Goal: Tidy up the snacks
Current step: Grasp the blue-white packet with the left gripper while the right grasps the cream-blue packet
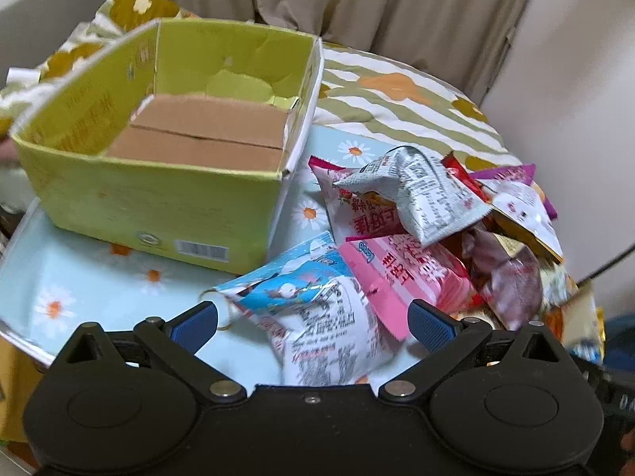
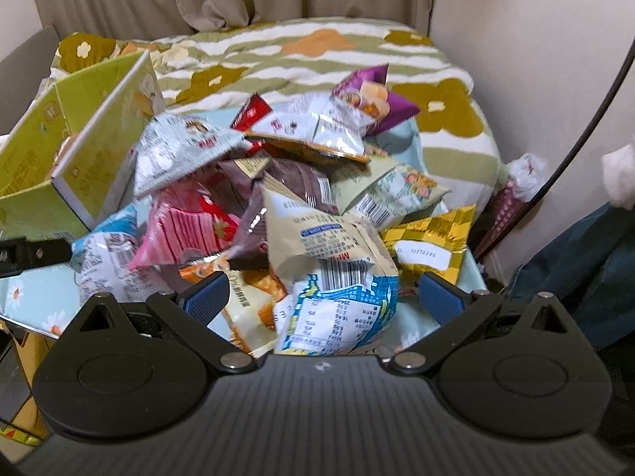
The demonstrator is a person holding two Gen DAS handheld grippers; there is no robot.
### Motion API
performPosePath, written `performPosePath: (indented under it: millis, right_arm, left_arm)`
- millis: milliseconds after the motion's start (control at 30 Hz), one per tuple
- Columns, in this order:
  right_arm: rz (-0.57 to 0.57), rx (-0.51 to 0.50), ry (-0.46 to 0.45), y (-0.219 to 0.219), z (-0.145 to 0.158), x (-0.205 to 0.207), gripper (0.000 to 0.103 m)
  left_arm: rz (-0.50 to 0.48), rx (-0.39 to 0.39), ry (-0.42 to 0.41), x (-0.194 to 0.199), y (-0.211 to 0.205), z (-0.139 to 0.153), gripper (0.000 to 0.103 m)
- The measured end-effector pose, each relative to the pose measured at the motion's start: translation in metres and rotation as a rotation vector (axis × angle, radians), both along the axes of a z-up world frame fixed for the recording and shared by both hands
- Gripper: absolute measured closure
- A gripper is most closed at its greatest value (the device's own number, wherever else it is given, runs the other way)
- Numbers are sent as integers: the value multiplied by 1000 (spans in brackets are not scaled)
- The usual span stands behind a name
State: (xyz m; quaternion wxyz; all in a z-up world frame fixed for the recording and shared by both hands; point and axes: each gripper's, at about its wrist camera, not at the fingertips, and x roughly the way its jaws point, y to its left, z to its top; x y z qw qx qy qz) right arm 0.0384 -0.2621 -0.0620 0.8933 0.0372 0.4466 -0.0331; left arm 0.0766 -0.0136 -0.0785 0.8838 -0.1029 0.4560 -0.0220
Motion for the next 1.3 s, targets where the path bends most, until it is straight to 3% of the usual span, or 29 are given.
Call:
performPosePath:
  millis: [267,500,767,933,1067,1300]
  right_arm:
    - [40,85,67,-17,-33,24,0]
    - [36,170,116,-29,-47,35,0]
    - [50,246,148,-39,-55,42,0]
    - [66,254,135,-38,-52,40,15]
    - [78,245,116,-37,-46,36,22]
    - [106,263,47,-35,-24,26,25]
  left_arm:
    - [10,-52,54,19,-7,-39,6]
    - [17,-99,99,21,0,-57,29]
    - [16,-87,83,13,3,-54,37]
    - [27,-69,66,2,4,-47,38]
    - [28,-49,42,-7,5,-35,38]
    - [19,-21,-49,-28,3,6,38]
